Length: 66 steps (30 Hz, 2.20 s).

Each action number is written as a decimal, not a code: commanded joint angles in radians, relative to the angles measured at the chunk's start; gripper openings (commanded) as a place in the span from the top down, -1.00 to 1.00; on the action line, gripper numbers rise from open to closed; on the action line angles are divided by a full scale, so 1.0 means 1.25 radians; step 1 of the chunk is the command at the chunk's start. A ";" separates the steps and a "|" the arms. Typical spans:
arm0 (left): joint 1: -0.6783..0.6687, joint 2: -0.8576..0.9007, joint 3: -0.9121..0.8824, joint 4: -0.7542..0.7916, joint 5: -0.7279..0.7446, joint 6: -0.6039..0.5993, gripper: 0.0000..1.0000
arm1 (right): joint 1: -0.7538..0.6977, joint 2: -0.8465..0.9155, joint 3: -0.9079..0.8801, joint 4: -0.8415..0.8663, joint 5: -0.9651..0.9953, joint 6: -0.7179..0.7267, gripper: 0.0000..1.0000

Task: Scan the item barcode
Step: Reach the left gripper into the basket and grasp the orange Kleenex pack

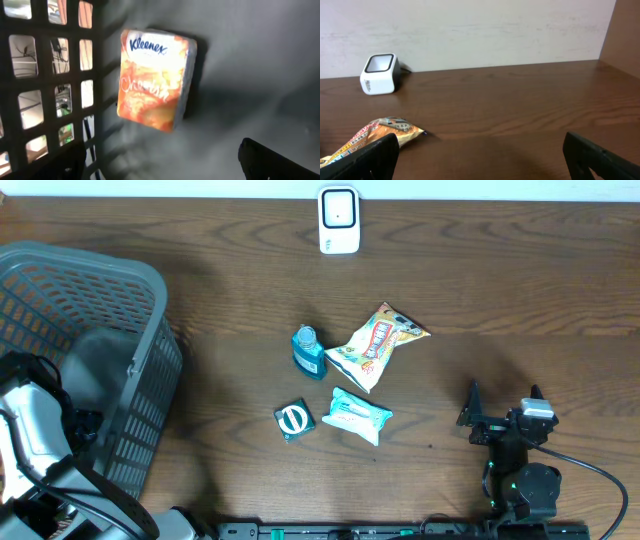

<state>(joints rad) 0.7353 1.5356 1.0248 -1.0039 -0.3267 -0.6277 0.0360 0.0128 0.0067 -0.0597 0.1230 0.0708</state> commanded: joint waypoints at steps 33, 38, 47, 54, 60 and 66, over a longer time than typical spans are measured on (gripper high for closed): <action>0.005 0.213 -0.060 0.102 -0.086 -0.005 -0.08 | 0.009 -0.003 -0.001 -0.003 -0.002 -0.007 -0.99; 0.019 0.213 -0.106 0.126 -0.089 -0.033 0.71 | 0.009 -0.003 -0.001 -0.003 -0.002 -0.007 -0.98; 0.020 0.189 -0.067 0.083 -0.088 -0.016 0.86 | 0.009 -0.003 -0.001 -0.003 -0.002 -0.007 -0.99; 0.020 0.040 0.048 -0.016 -0.002 -0.017 0.86 | 0.009 -0.003 -0.001 -0.003 -0.002 -0.007 -0.98; 0.020 -0.216 0.075 0.067 0.263 -0.017 0.85 | 0.009 -0.003 -0.001 -0.003 -0.002 -0.007 -0.98; -0.002 -0.483 0.075 0.309 0.744 -0.017 0.86 | 0.009 -0.003 -0.001 -0.003 -0.002 -0.007 -0.98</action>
<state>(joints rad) 0.7540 1.0477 1.1046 -0.6880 0.2024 -0.6556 0.0360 0.0128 0.0067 -0.0605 0.1230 0.0708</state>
